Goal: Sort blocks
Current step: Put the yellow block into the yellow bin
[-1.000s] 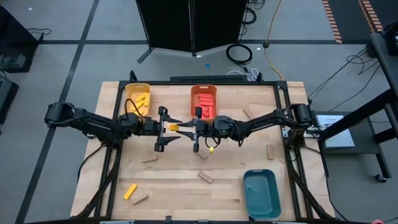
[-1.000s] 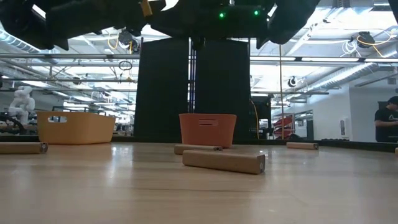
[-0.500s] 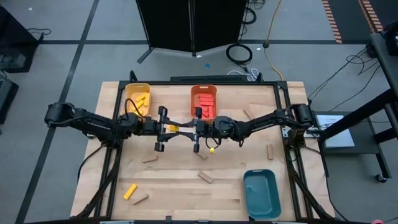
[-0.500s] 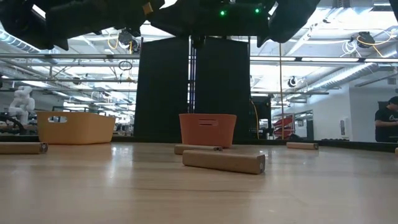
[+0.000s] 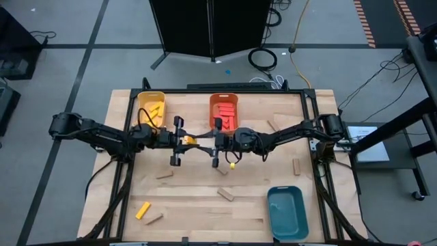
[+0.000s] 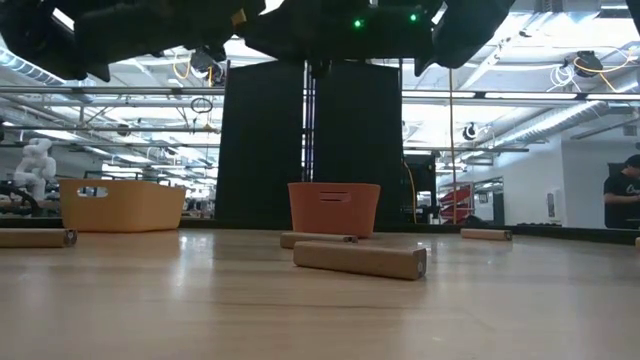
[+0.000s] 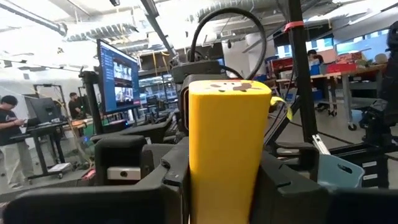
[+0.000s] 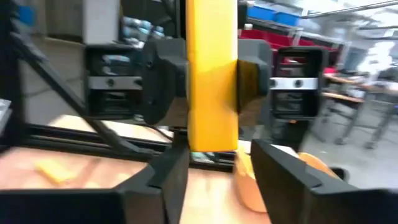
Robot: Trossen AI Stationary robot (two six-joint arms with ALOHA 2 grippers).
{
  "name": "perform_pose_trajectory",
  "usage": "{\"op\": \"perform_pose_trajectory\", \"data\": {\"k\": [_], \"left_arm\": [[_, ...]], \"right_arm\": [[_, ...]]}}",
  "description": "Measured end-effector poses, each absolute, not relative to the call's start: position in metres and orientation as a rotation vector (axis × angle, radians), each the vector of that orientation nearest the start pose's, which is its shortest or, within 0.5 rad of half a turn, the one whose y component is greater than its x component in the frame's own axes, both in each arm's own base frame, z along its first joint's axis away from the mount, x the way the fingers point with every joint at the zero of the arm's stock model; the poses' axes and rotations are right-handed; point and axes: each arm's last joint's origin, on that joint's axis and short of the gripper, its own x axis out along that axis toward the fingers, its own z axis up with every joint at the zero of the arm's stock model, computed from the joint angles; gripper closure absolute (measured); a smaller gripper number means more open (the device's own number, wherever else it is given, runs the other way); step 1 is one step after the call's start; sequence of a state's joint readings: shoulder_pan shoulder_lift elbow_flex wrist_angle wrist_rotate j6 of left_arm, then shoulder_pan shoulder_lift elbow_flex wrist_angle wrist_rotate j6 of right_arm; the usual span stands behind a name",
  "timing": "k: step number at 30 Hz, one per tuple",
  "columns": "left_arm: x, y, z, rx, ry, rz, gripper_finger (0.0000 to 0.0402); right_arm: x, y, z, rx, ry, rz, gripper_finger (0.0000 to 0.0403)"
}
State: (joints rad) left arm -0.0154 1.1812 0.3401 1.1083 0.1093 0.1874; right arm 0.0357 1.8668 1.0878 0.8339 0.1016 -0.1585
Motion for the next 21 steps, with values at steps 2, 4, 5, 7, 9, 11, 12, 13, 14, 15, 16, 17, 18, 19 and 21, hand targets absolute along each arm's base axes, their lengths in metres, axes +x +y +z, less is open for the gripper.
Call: {"op": "perform_pose_trajectory", "data": {"k": [2,4,5,7,9,11,12,13,14,15,16,17,18,19,21], "left_arm": [[0.22,-0.005,0.231,0.189,-0.257,-0.052,0.0313],[0.216,-0.003,0.232,0.18,-0.209,0.03,0.0313],[0.212,-0.001,0.233,0.179,-0.18,0.075,0.0313],[0.203,0.003,0.235,0.175,-0.101,0.195,0.0313],[0.189,0.008,0.236,0.178,-0.009,0.371,0.0313],[0.172,0.015,0.235,0.186,0.105,0.614,0.0313],[0.163,0.019,0.236,0.179,0.152,0.747,0.0313],[0.155,0.024,0.236,0.169,0.189,0.873,0.0313],[0.147,0.029,0.237,0.166,0.22,0.982,0.0313],[0.139,0.034,0.236,0.164,0.246,1.068,0.0313],[0.133,0.039,0.236,0.152,0.261,1.129,0.0313],[0.128,0.043,0.235,0.128,0.266,1.17,0.0313],[0.125,0.048,0.233,0.103,0.277,1.194,0.0313],[0.122,0.052,0.23,0.084,0.295,1.204,0.0313],[0.118,0.062,0.224,0.062,0.362,1.236,0.0313]], "right_arm": [[0.41,0.01,0.231,-0.186,-0.031,-0.121,0.0223],[0.409,0.008,0.228,-0.237,0.013,-0.187,0.0203],[0.409,0.007,0.225,-0.264,0.045,-0.221,0.0194],[0.408,0.004,0.22,-0.314,0.12,-0.301,0.0179],[0.407,0.002,0.213,-0.356,0.204,-0.367,0.0169],[0.405,0.001,0.207,-0.377,0.279,-0.404,0.0164],[0.404,0.0,0.205,-0.383,0.306,-0.413,0.0164],[0.404,0.0,0.203,-0.387,0.324,-0.415,0.0164],[0.404,0.0,0.202,-0.389,0.331,-0.414,0.0164],[0.404,0.001,0.202,-0.389,0.334,-0.413,0.0166],[0.404,0.001,0.202,-0.39,0.334,-0.413,0.0167],[0.404,0.001,0.202,-0.39,0.334,-0.412,0.0168],[0.404,0.001,0.202,-0.391,0.333,-0.413,0.0168],[0.404,0.001,0.202,-0.392,0.331,-0.413,0.0168],[0.404,0.001,0.204,-0.394,0.318,-0.414,0.0169]]}}
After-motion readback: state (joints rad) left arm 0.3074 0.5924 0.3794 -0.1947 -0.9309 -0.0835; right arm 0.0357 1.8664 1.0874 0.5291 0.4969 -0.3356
